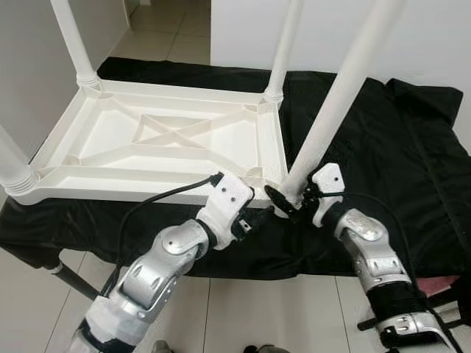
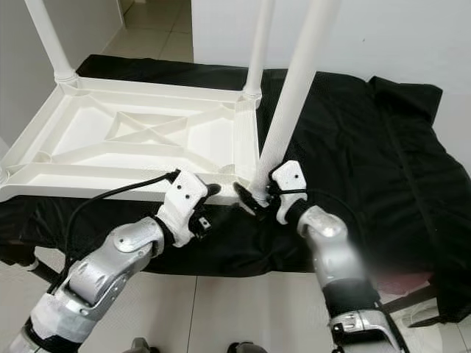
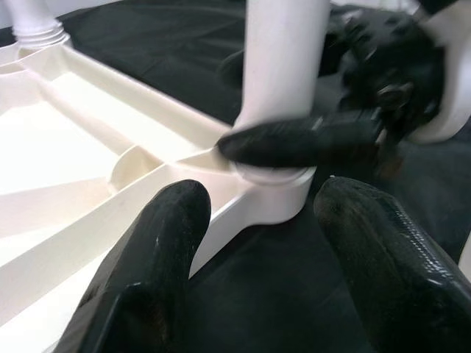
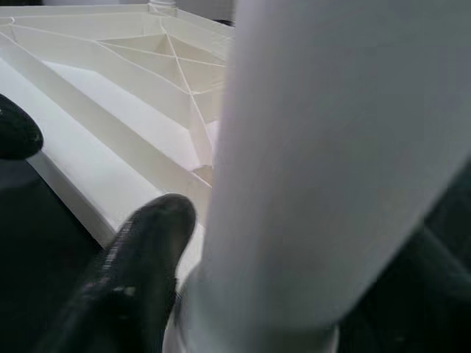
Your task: Building children table
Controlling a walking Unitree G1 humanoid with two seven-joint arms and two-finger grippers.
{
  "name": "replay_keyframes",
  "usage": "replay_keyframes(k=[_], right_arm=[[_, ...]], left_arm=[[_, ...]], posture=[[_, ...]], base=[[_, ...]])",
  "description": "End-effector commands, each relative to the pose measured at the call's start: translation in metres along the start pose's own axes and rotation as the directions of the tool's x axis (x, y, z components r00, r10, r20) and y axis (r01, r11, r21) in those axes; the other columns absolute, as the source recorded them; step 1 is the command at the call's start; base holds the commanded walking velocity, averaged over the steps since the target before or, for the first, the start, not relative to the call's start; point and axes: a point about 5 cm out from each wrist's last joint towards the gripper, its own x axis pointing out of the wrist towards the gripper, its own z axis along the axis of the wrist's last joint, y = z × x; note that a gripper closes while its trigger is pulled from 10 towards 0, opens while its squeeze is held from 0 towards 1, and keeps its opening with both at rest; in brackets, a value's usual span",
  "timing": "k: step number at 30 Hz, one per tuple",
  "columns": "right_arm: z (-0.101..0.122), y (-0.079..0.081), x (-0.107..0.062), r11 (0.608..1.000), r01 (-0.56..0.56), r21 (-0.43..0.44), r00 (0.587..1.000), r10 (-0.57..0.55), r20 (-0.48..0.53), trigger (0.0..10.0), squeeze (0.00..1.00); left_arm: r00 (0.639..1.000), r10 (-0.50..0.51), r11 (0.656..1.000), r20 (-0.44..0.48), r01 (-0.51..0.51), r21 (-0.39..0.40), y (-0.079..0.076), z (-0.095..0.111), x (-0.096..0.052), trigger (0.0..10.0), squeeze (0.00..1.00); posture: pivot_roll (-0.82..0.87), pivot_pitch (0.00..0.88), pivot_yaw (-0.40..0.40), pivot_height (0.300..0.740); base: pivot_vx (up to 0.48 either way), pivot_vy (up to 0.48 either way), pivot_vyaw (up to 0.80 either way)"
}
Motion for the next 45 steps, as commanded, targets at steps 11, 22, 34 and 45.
replay_keyframes(k=[11,22,34,45], right_arm=[[-0.007,-0.001,-0.007,0.998,0.018,0.057,1.000,-0.017,-0.013,3.4,0.00],[-0.008,0.011,0.001,0.960,0.255,0.113,0.966,-0.249,-0.061,10.0,0.00],[-0.002,0.037,-0.004,0.718,0.670,0.191,0.742,-0.658,-0.127,10.0,0.00],[0.004,0.051,0.000,0.626,0.732,0.268,0.673,-0.726,-0.140,10.0,0.00]], left_arm=[[0.987,-0.162,0.987,-0.005,0.162,-0.017,-0.014,-0.001,0.003,10.0,0.00],[0.991,-0.131,0.991,-0.021,0.130,-0.029,-0.010,-0.004,0.002,10.0,0.00],[0.991,-0.129,0.991,-0.026,0.129,-0.029,-0.010,-0.006,0.001,10.0,0.00],[0.990,-0.138,0.990,-0.038,0.137,-0.017,-0.010,-0.007,0.000,10.0,0.00]], posture=[[-0.02,0.070,-0.054,0.740],[-0.01,0.069,-0.058,0.740],[-0.02,0.079,-0.058,0.740],[-0.02,0.085,-0.053,0.740]], base=[[0.000,0.000,0.00],[0.000,0.000,0.00],[0.000,0.000,0.00],[0.000,0.000,0.00]])
